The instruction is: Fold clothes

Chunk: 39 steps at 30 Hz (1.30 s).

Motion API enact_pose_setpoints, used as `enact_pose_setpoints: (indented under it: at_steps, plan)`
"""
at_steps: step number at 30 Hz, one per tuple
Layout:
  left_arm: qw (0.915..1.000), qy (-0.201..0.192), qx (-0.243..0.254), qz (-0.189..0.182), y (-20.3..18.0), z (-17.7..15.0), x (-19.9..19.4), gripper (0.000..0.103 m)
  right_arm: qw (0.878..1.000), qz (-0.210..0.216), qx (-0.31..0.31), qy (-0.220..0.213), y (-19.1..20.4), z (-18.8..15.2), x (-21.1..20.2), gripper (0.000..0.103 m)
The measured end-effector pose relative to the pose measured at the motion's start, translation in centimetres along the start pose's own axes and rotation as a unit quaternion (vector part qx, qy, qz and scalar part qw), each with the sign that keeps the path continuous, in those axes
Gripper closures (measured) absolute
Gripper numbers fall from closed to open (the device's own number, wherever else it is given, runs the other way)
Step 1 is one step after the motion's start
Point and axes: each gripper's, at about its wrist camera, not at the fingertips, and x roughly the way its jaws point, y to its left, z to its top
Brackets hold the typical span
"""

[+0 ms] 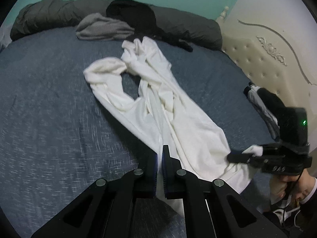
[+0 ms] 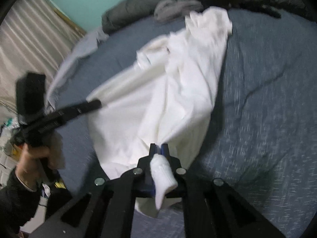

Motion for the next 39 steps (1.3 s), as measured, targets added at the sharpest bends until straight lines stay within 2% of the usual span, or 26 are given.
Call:
enact_pose_setpoints:
  at_steps: [9,15,18,23,30,35,39]
  plan:
    - [0.9994,-0.034,0.006,-0.010,-2.1,3.5,-6.9,0.100,0.995,0.018,-0.040,-0.084,6.5,4.6,-9.8,0.099]
    - [0.9984,-0.055,0.008,-0.012,-2.9,4.8,-11.4,0.100,0.991,0.019,-0.063,-0.120,10.2,6.7,-15.6,0.099]
    - [0.9989,-0.047,0.005,0.000,-2.6,4.7,-12.6,0.100,0.989,0.016,-0.079,-0.128,12.3,7.6,-17.6,0.099]
    - [0.9999,-0.008,-0.003,0.013,-1.4,3.3,-11.9,0.100,0.990,0.000,-0.094,-0.105,14.3,7.8,-17.1,0.099]
    - [0.9990,-0.003,-0.041,0.018,1.7,-0.4,-12.0,0.099,0.994,-0.011,-0.091,-0.054,14.6,7.1,-12.6,0.099]
    - [0.9992,-0.011,-0.039,0.000,2.2,-1.8,-12.4,0.099,0.996,-0.016,-0.080,-0.026,14.1,6.8,-9.0,0.099]
    - [0.9996,0.005,-0.007,-0.028,0.3,-3.0,-10.2,0.099,0.997,-0.013,-0.070,-0.010,13.7,6.8,-6.5,0.099]
